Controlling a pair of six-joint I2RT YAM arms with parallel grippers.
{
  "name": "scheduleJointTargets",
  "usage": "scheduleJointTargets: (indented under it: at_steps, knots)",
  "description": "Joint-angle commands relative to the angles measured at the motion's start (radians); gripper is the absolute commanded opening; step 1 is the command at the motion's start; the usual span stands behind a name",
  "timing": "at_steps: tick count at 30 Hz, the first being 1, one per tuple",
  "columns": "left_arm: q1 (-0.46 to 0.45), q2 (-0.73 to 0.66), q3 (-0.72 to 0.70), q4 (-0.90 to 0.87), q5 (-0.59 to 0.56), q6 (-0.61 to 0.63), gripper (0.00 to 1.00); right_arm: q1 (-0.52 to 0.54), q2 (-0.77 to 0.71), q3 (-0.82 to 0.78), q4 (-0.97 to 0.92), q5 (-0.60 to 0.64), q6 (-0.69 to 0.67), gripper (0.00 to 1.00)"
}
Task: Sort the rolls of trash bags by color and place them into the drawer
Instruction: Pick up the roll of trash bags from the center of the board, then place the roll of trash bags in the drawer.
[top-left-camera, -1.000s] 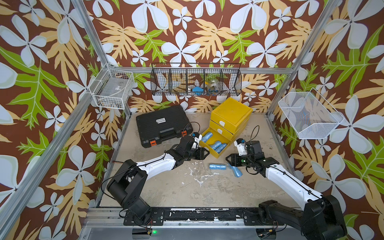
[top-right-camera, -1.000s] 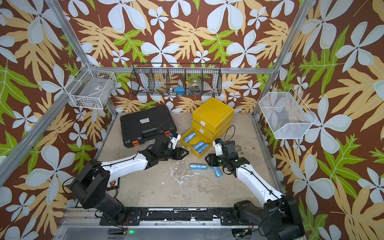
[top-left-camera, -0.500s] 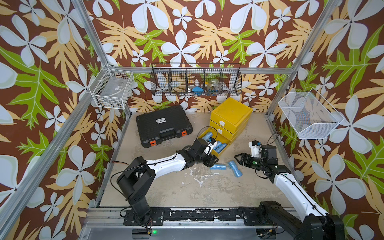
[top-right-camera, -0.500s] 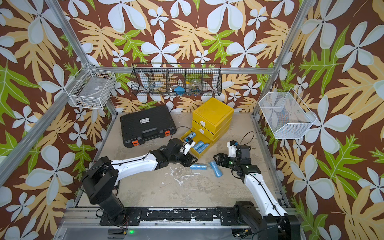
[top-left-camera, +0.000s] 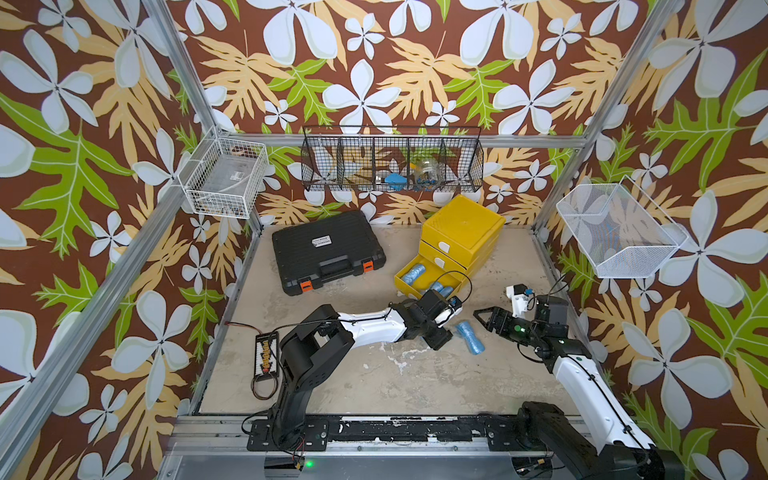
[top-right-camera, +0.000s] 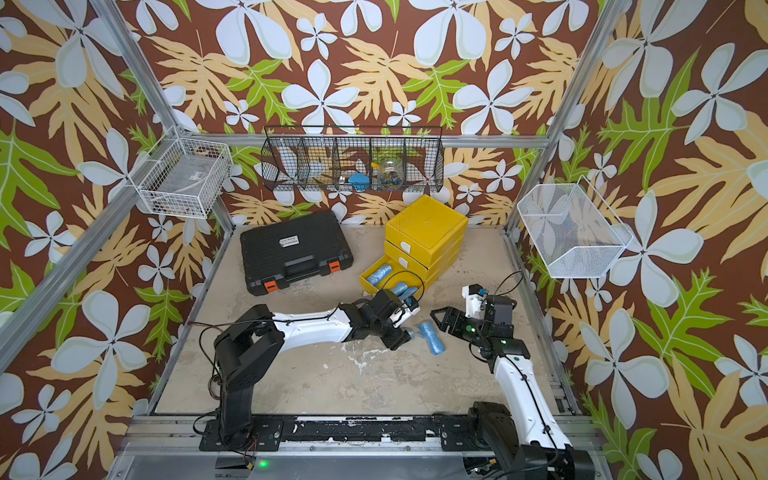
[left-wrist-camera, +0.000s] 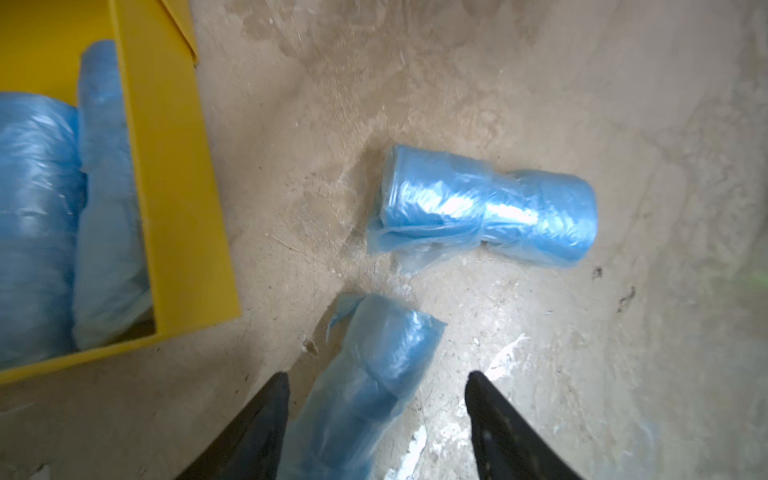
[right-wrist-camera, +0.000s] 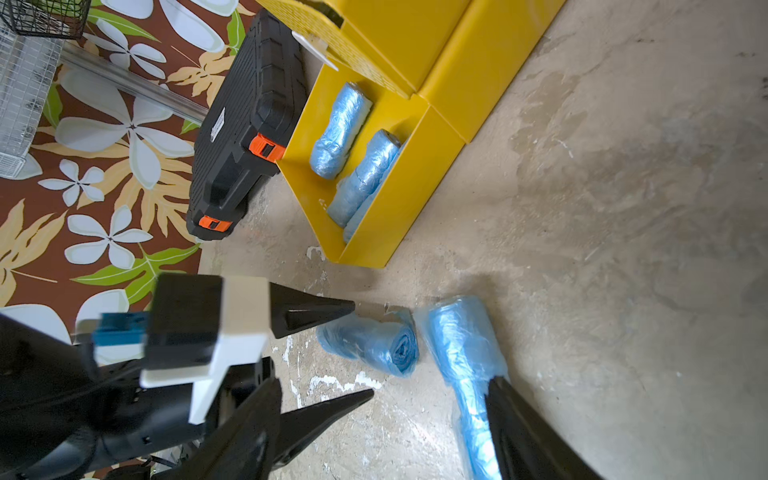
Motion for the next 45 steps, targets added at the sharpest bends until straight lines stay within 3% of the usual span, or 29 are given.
scheduleJointTargets:
  at_steps: [1, 7, 10, 14, 17, 23, 30, 37, 45]
  knots:
    - [-0.003, 0.031, 0.007, -0.047, -0.037, 0.027, 0.7, -0.013, -0.004, -0.003, 0.012, -0.018, -0.014, 0.79]
    - [-0.005, 0.044, 0.0, -0.047, -0.035, 0.013, 0.67, -0.02, 0.004, -0.008, 0.022, -0.019, -0.017, 0.78]
    - [-0.007, 0.026, -0.011, -0.049, -0.021, 0.007, 0.56, -0.02, 0.006, -0.004, 0.027, -0.018, -0.018, 0.78]
    - [-0.007, -0.026, -0.043, -0.051, -0.004, -0.002, 0.28, -0.02, 0.007, -0.002, 0.039, -0.019, -0.01, 0.77]
    - [-0.007, -0.075, -0.06, -0.061, 0.013, -0.013, 0.19, -0.02, 0.01, 0.002, 0.053, -0.037, -0.005, 0.75]
    - [-0.006, -0.2, -0.078, -0.061, 0.041, -0.031, 0.17, -0.004, 0.013, 0.022, 0.066, -0.049, -0.005, 0.71]
    - [0.055, -0.25, 0.015, -0.094, 0.06, 0.012, 0.16, 0.13, 0.025, 0.097, 0.042, 0.064, -0.018, 0.69]
    - [0.153, -0.187, 0.171, -0.111, 0.058, 0.055, 0.16, 0.155, 0.022, 0.156, 0.014, 0.105, -0.037, 0.68]
    - [0.245, -0.025, 0.319, -0.082, 0.103, 0.034, 0.17, 0.161, 0.027, 0.209, -0.041, 0.164, -0.092, 0.68]
